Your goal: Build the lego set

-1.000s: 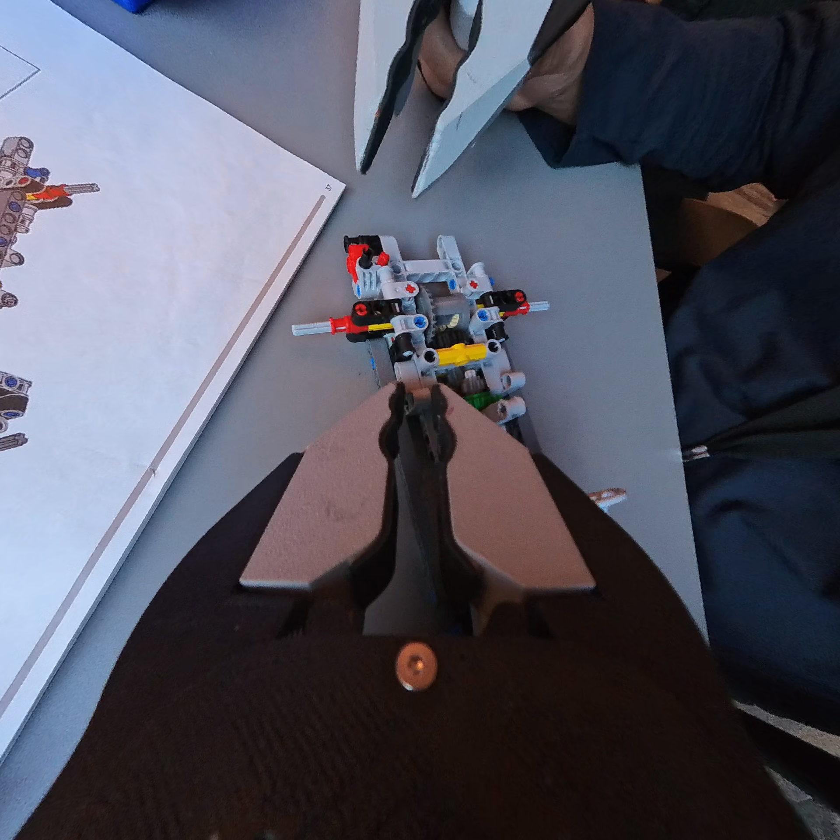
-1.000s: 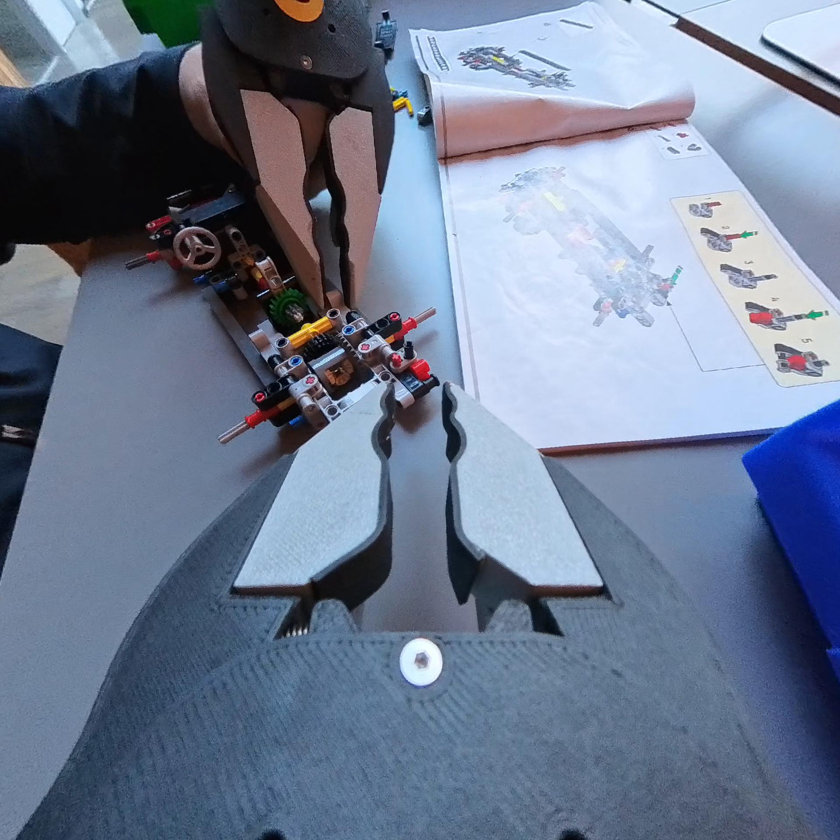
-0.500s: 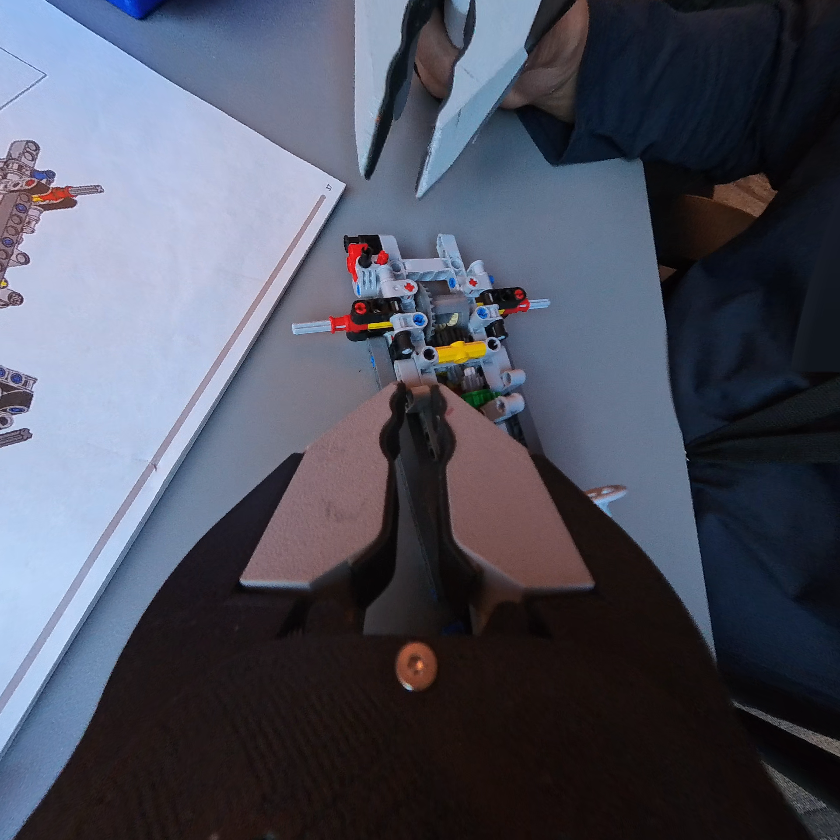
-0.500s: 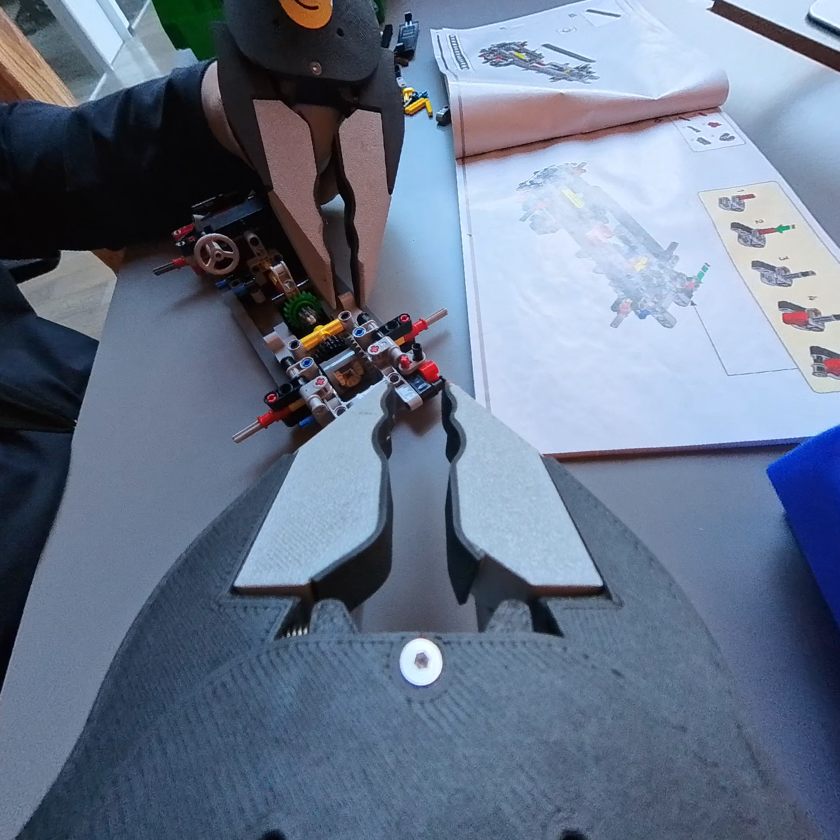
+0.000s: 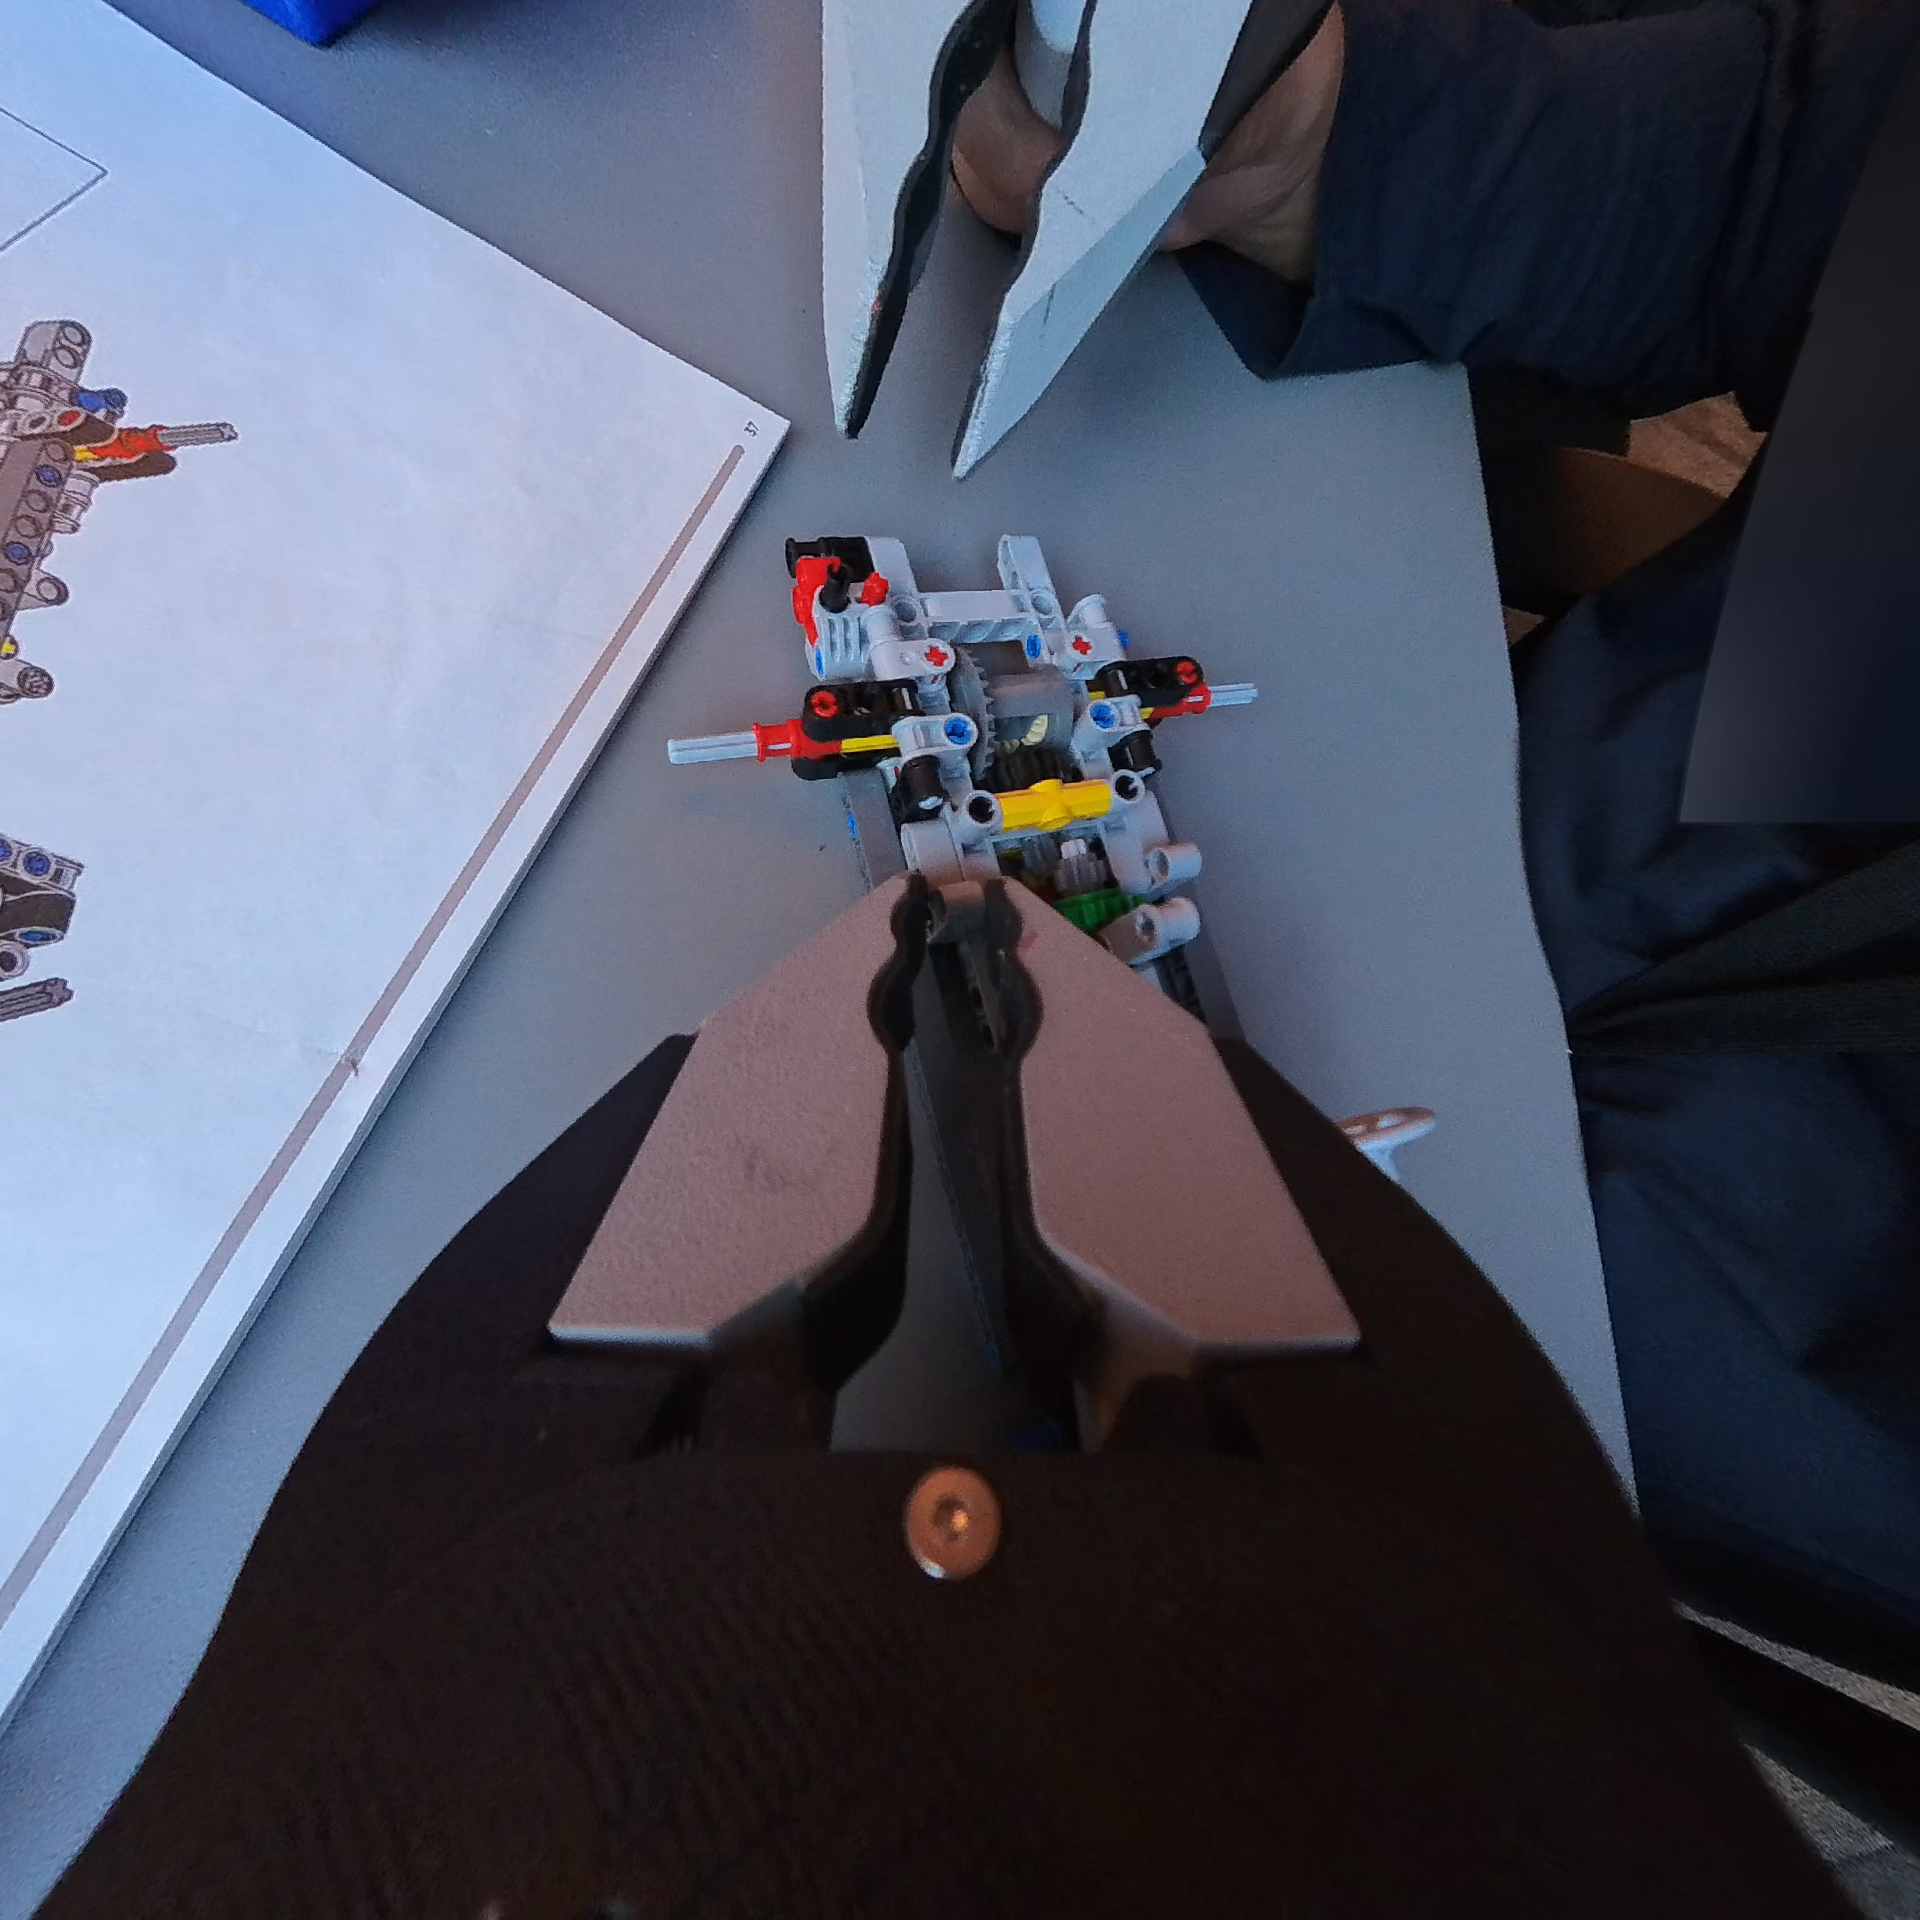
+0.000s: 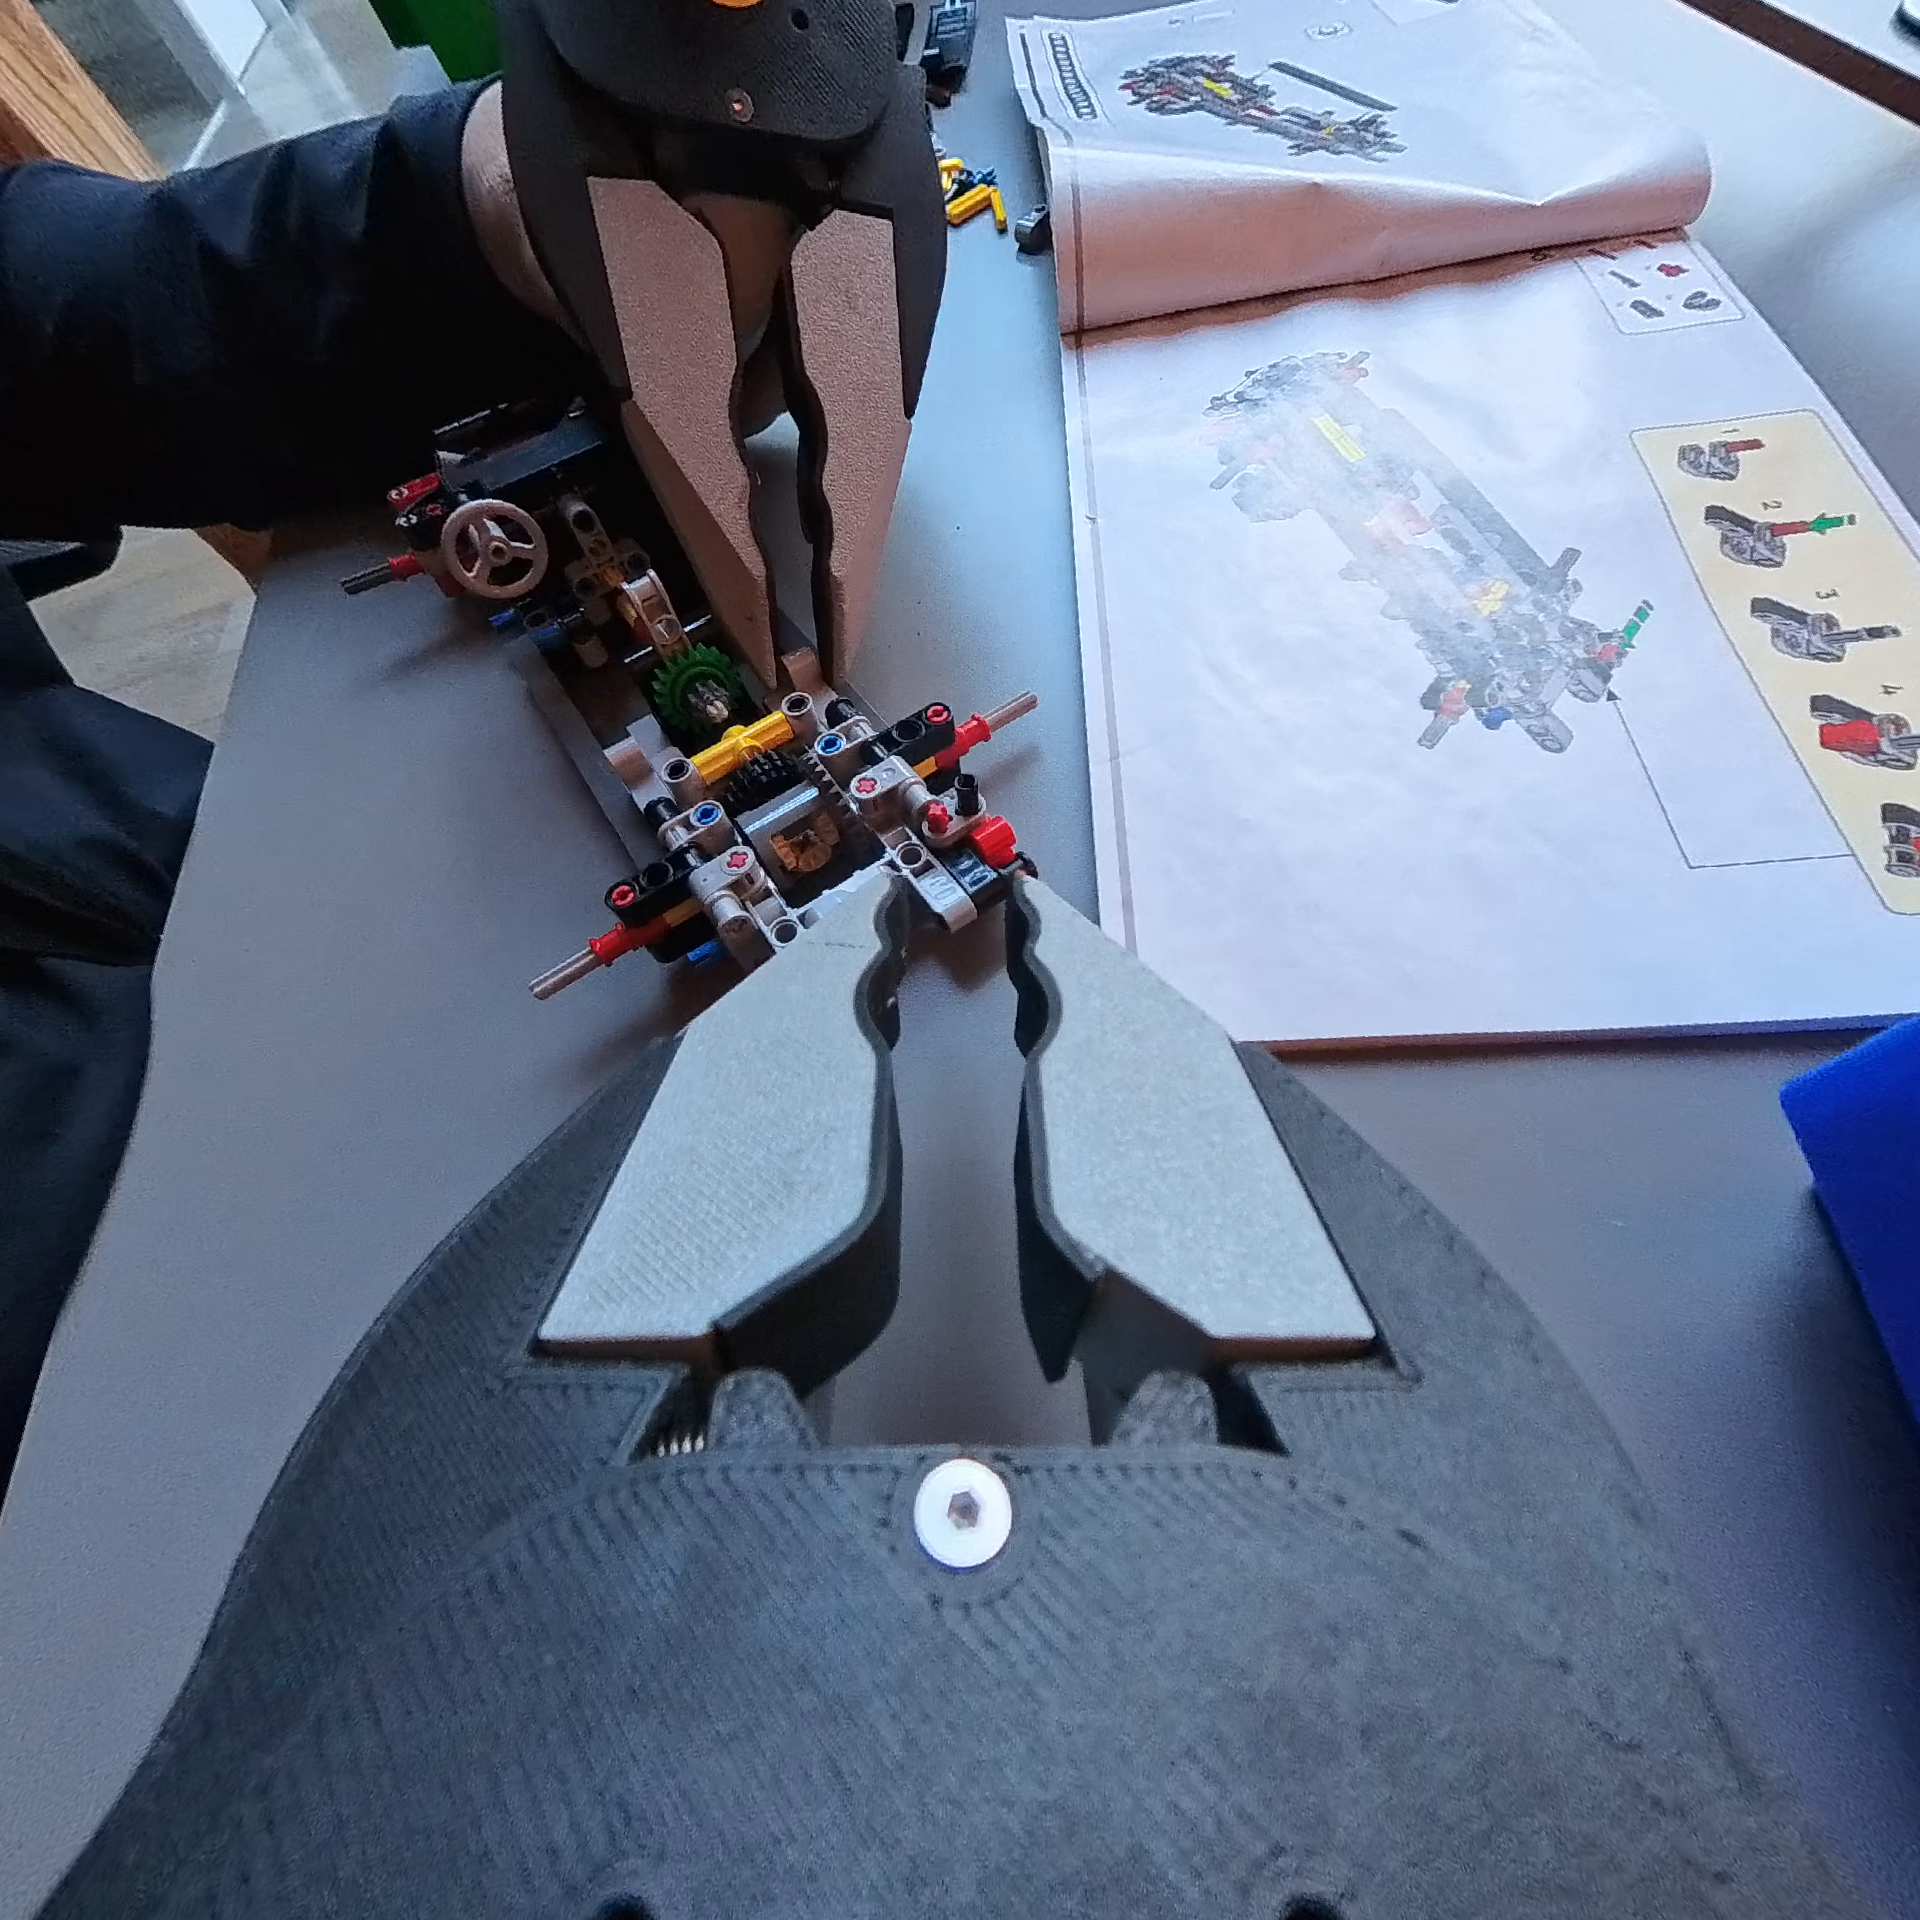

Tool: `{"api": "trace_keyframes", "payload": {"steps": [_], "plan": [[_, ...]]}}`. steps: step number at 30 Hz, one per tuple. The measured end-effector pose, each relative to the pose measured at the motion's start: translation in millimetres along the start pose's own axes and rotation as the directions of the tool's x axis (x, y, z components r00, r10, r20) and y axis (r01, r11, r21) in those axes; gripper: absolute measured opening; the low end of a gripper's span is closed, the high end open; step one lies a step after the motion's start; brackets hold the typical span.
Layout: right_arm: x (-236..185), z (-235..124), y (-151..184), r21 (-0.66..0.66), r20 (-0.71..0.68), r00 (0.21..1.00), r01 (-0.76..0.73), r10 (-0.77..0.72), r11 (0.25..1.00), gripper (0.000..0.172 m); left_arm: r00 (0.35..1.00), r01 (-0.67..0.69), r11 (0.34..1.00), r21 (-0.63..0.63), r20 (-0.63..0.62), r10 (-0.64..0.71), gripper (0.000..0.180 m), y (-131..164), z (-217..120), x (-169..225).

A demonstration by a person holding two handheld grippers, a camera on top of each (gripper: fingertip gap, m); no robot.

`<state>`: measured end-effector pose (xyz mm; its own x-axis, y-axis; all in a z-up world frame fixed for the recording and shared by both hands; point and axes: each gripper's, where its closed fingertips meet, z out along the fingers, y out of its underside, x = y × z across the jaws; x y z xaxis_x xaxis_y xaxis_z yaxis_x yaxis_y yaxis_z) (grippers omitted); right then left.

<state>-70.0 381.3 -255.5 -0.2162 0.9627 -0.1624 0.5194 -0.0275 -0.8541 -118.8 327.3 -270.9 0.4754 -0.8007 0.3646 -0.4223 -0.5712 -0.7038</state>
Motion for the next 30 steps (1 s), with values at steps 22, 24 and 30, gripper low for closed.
{"api": "trace_keyframes", "payload": {"steps": [22, 24, 30], "plan": [[-0.4, 0.3, 0.3, -0.002, 0.007, 1.000, -0.005, 0.005, 1.000, 0.013, 1.000, 0.002, 1.000, 0.000, 0.000, -0.002, 0.008, 0.4, 0.0, -0.8], [-0.4, 0.3, 0.4, -0.003, 0.006, 1.000, -0.004, 0.004, 1.000, 0.013, 1.000, 0.003, 1.000, 0.001, -0.001, -0.003, 0.008, -0.2, 0.1, -1.0], [-0.5, 0.5, 0.3, -0.002, 0.008, 1.000, -0.006, 0.006, 1.000, 0.013, 1.000, 0.004, 1.000, 0.001, -0.001, -0.004, 0.008, -0.5, 0.7, -0.6]]}}
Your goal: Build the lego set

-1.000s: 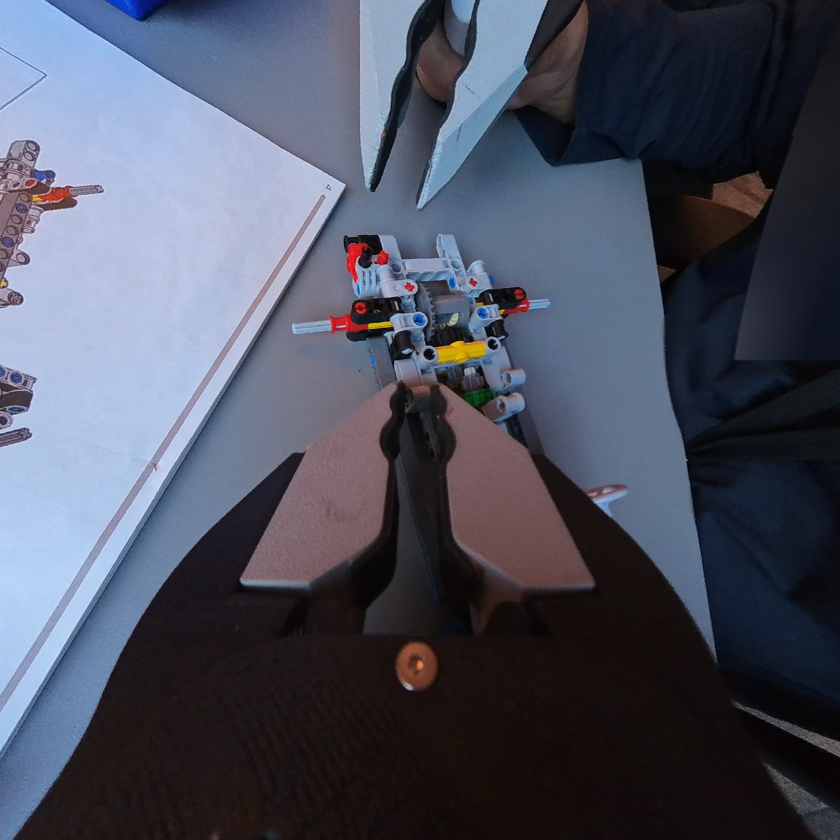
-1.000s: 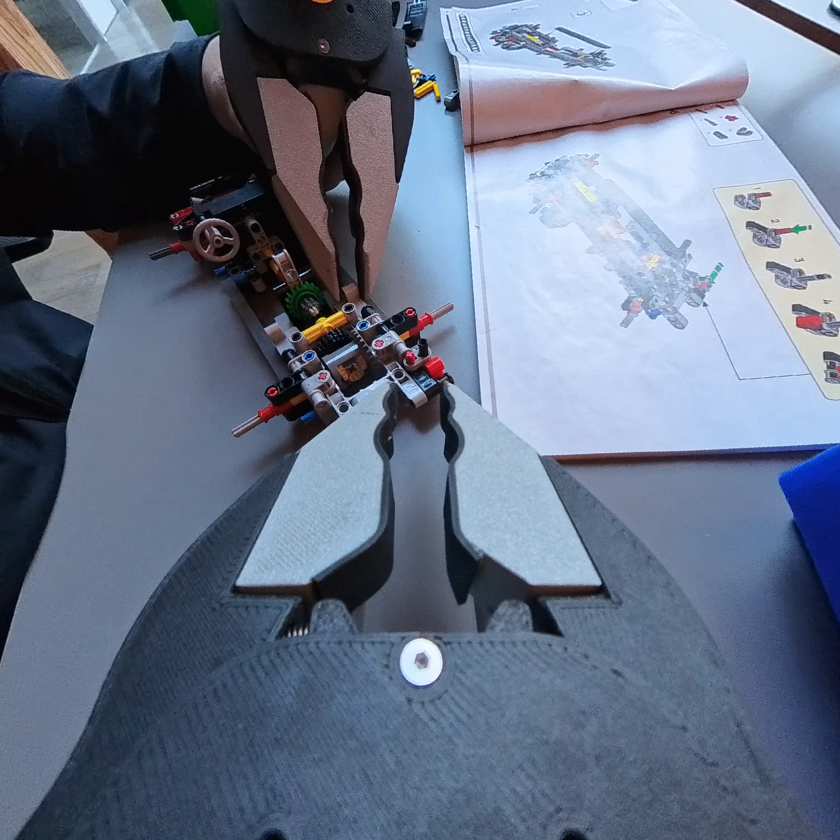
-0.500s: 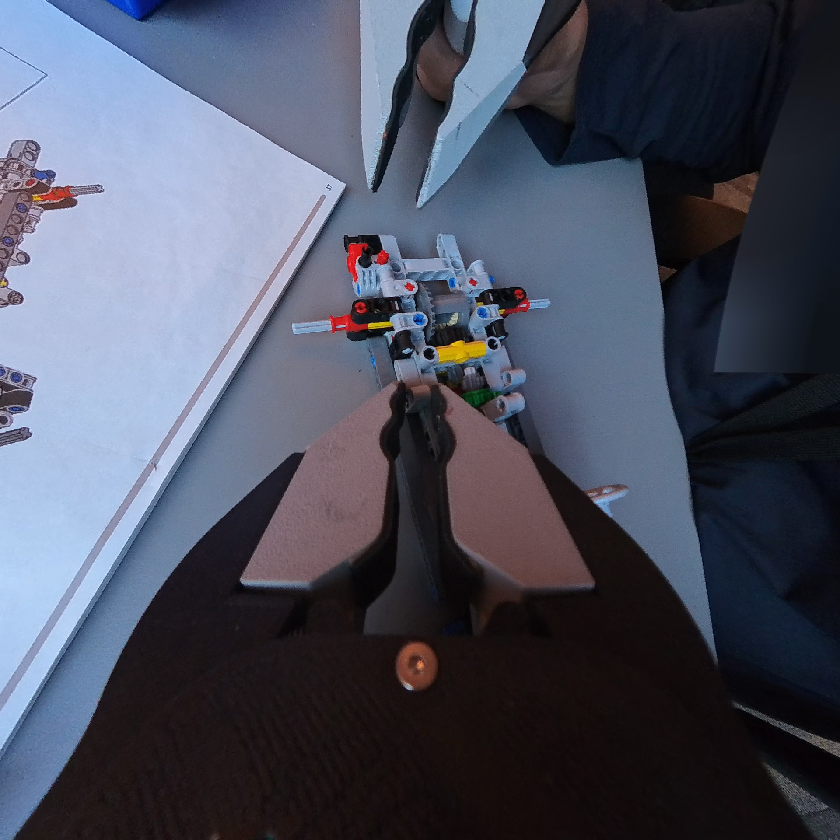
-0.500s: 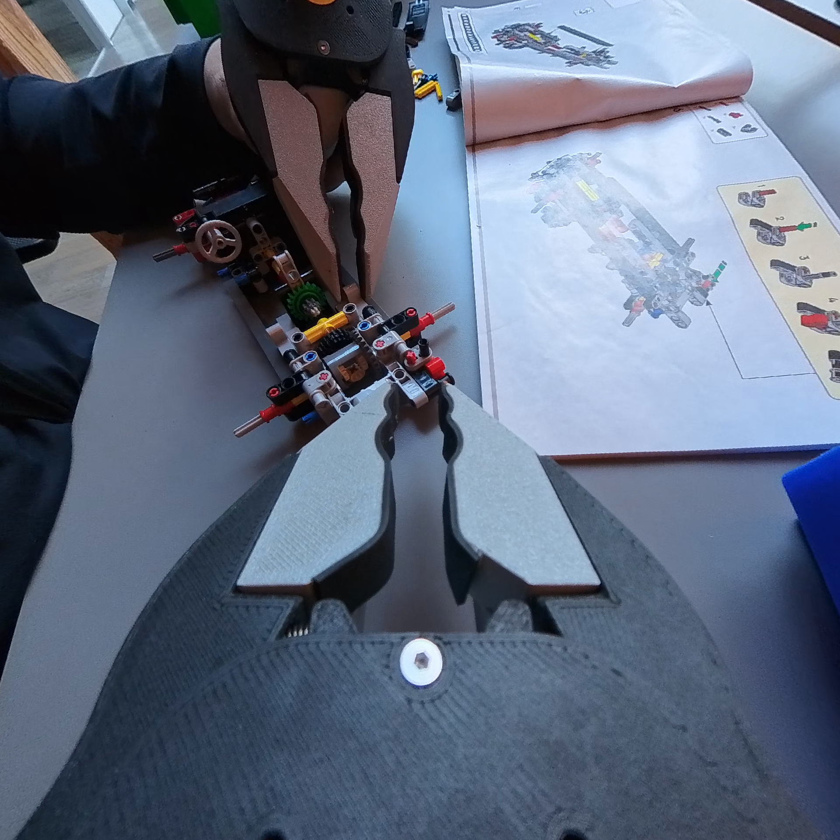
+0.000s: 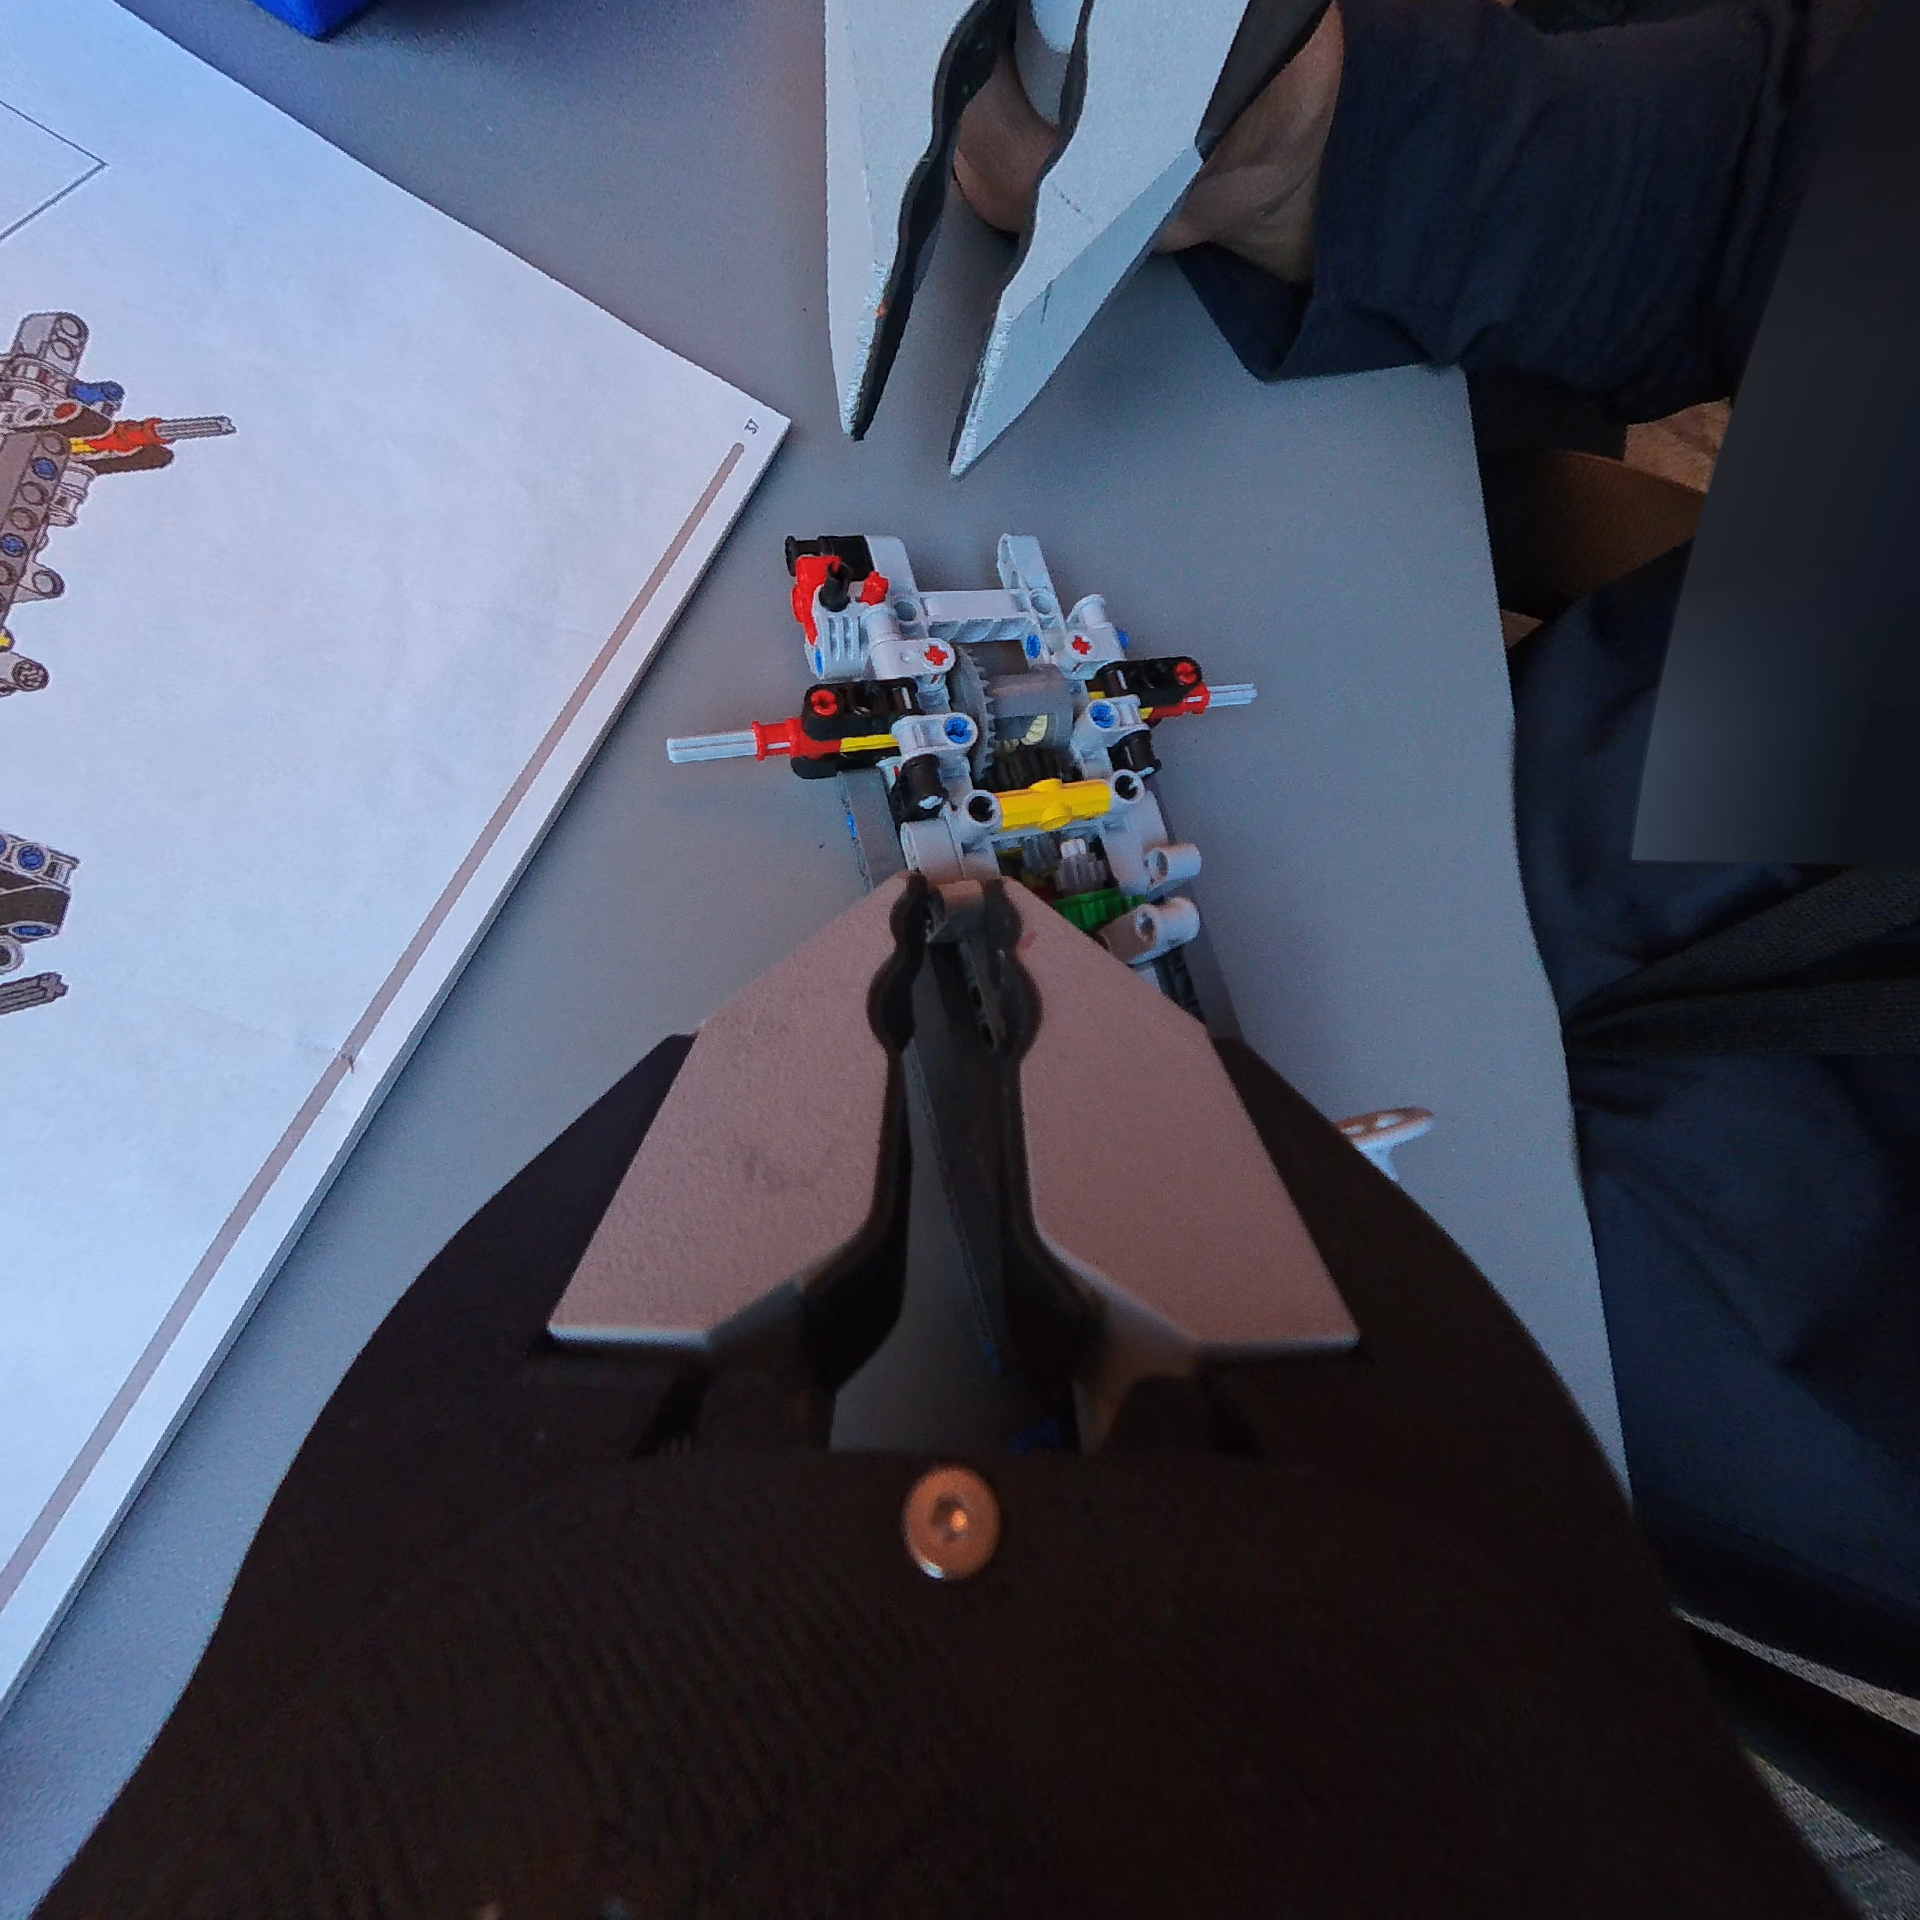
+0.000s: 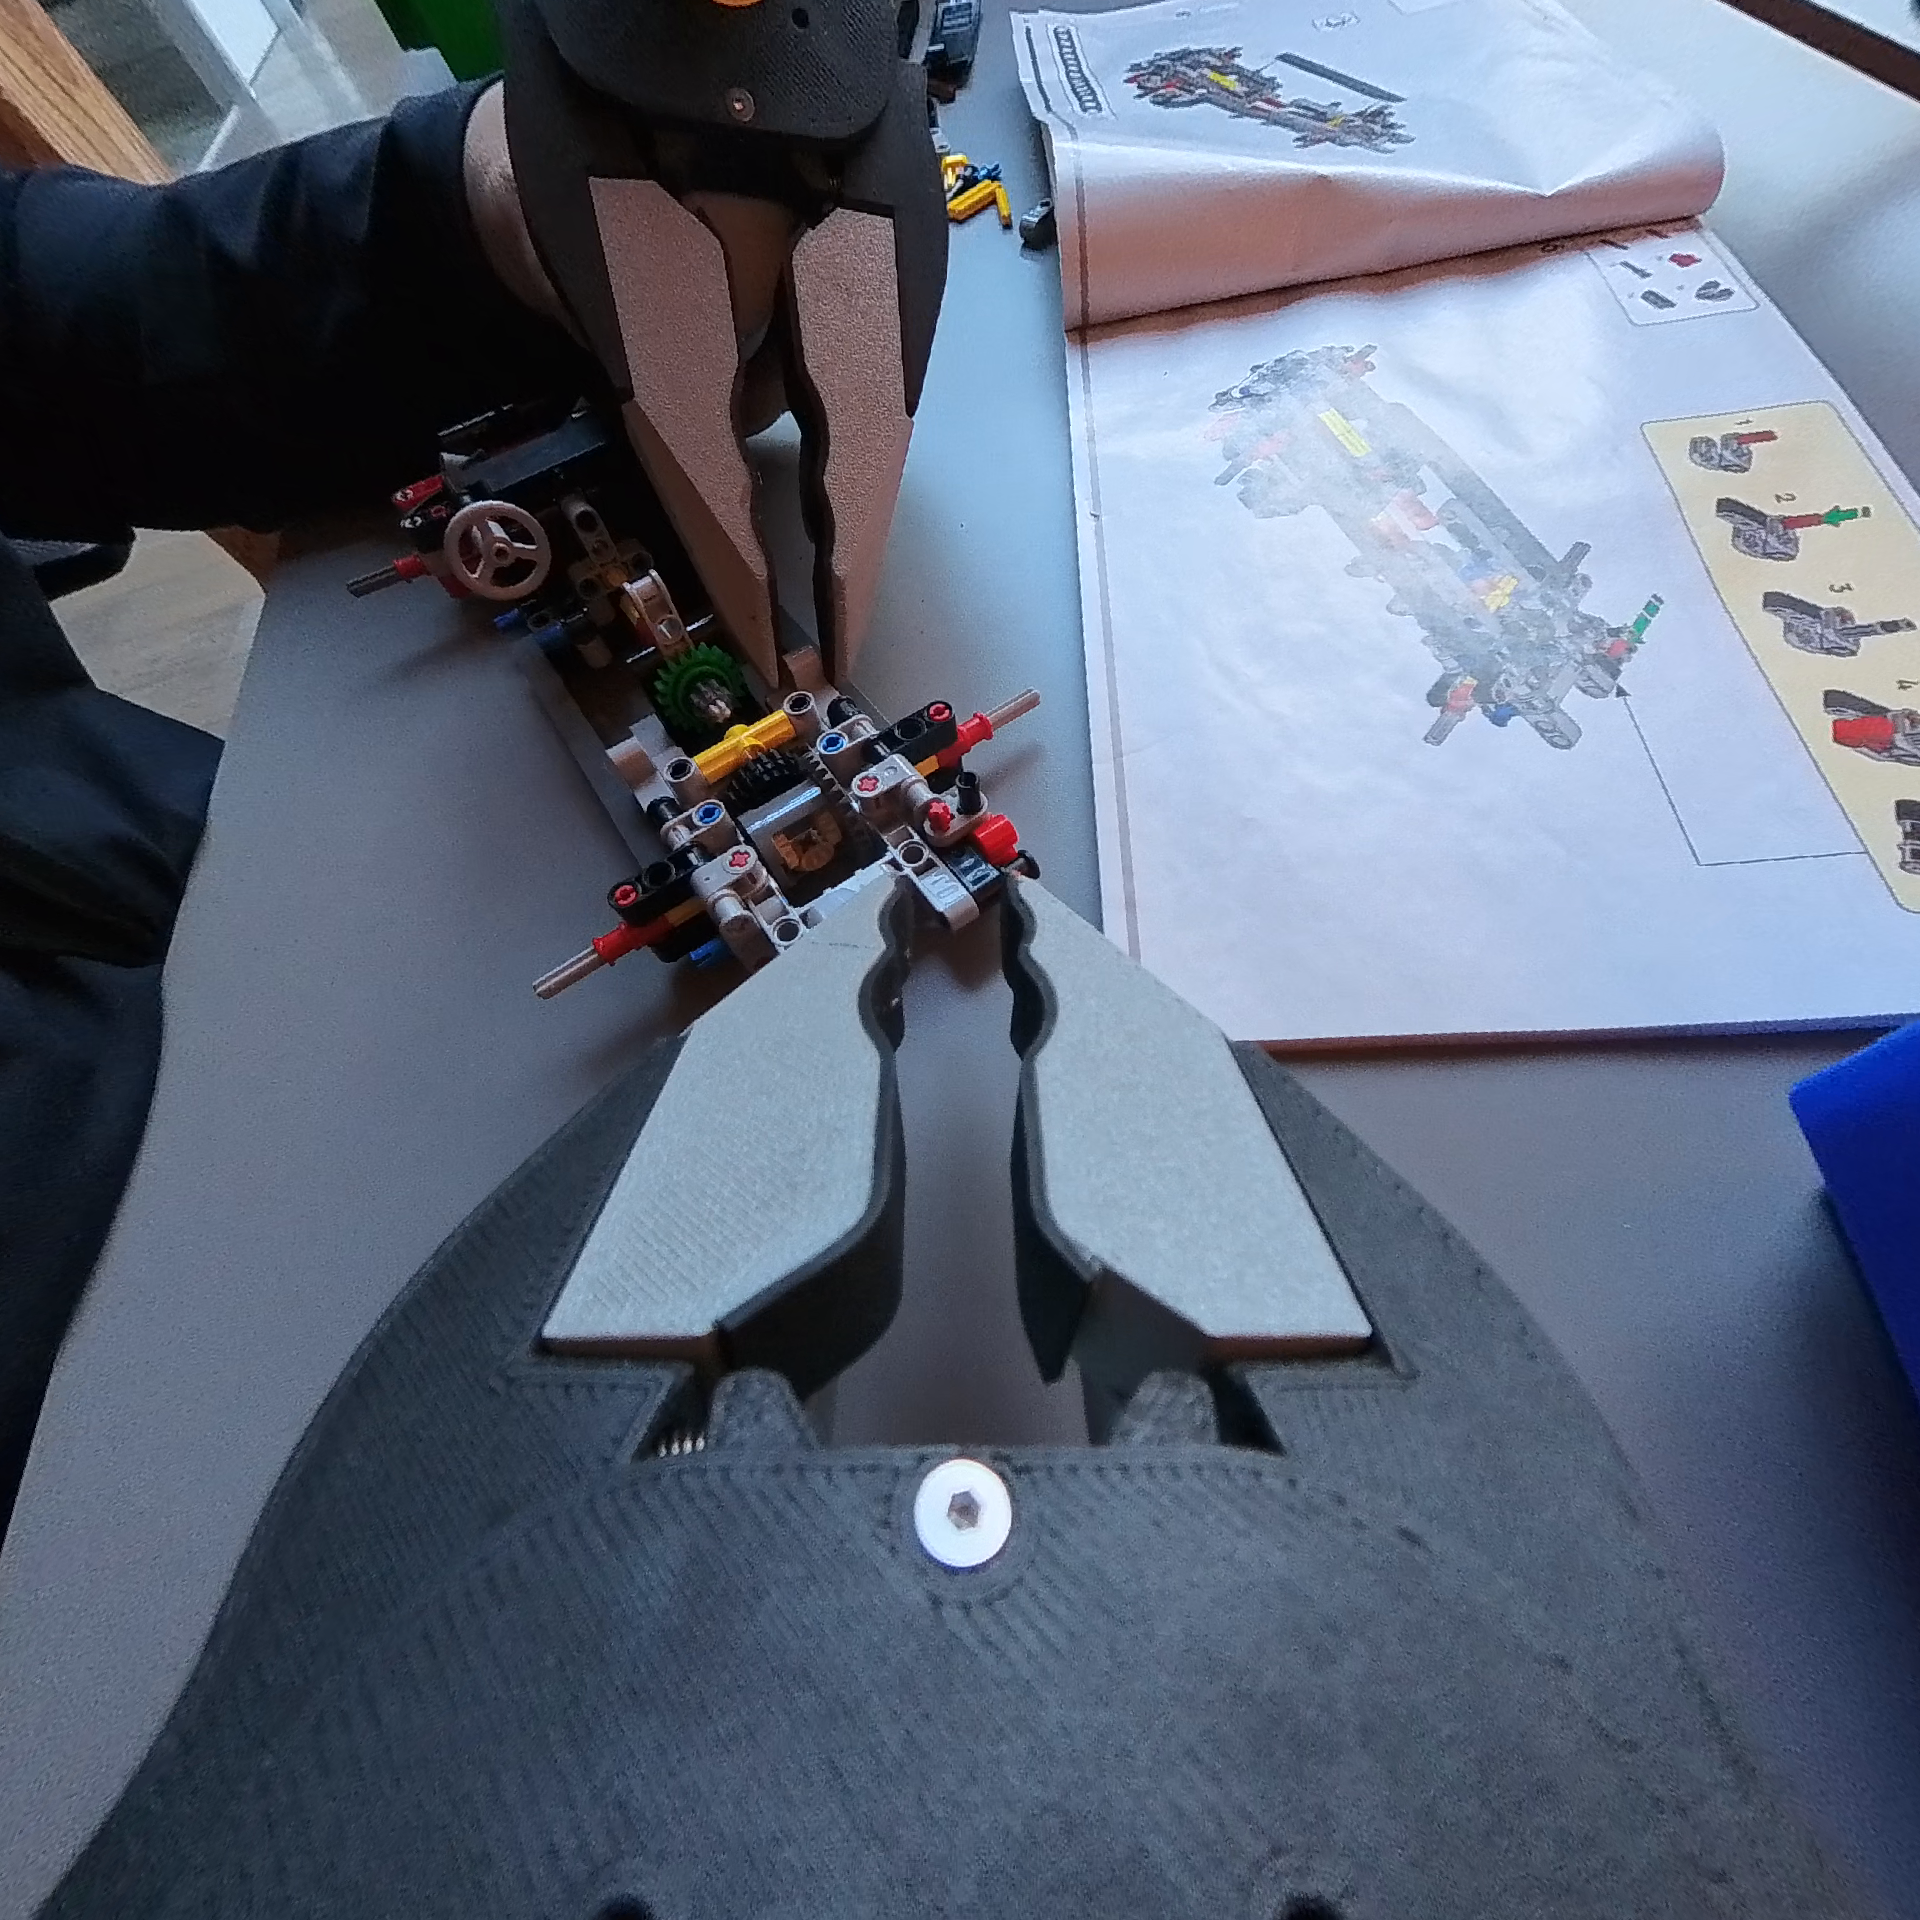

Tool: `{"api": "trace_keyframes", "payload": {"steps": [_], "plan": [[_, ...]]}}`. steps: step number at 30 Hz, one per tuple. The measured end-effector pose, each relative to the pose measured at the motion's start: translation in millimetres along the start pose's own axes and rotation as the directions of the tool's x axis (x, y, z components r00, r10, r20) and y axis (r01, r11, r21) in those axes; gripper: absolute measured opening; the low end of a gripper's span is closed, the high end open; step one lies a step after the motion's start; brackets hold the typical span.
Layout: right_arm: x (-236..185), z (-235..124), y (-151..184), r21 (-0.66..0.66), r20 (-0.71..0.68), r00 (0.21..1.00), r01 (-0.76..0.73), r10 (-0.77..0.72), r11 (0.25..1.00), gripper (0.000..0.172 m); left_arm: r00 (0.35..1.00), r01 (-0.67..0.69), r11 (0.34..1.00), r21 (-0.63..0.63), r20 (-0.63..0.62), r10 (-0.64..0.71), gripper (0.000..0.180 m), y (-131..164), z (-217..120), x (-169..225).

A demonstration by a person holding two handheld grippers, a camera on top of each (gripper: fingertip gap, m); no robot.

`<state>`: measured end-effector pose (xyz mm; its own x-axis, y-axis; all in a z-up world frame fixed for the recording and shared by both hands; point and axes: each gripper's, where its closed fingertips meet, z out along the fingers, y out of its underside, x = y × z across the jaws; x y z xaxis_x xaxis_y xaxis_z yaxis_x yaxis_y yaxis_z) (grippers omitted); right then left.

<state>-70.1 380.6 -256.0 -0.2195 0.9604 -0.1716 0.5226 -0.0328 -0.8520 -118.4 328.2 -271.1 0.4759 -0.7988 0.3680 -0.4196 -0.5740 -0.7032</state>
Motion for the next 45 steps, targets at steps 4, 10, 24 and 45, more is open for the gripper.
{"api": "trace_keyframes", "payload": {"steps": [4, 10, 24, 45], "plan": [[0, 0, 0, -0.001, 0.001, 1.000, 0.000, 0.000, 1.000, 0.013, 1.000, -0.002, 1.000, 0.000, 0.001, 0.002, 0.008, -1, 1, 0], [-1, 0, 0, 0.003, 0.014, 1.000, -0.010, 0.010, 1.000, 0.013, 1.000, -0.008, 1.000, -0.002, 0.009, 0.008, 0.009, -1, 2, -2], [25, -17, -12, 0.107, -0.112, 0.994, 0.018, -0.006, 0.994, 0.025, 0.977, 0.039, 0.967, 0.251, 0.192, -0.089, 0.031, -35, -43, -34], [45, -48, -17, 0.181, -0.292, 0.954, -0.012, 0.065, 0.983, 0.027, 0.831, 0.027, 0.924, -0.381, 0.523, 0.191, 0.044, -33, -9, -105]]}}
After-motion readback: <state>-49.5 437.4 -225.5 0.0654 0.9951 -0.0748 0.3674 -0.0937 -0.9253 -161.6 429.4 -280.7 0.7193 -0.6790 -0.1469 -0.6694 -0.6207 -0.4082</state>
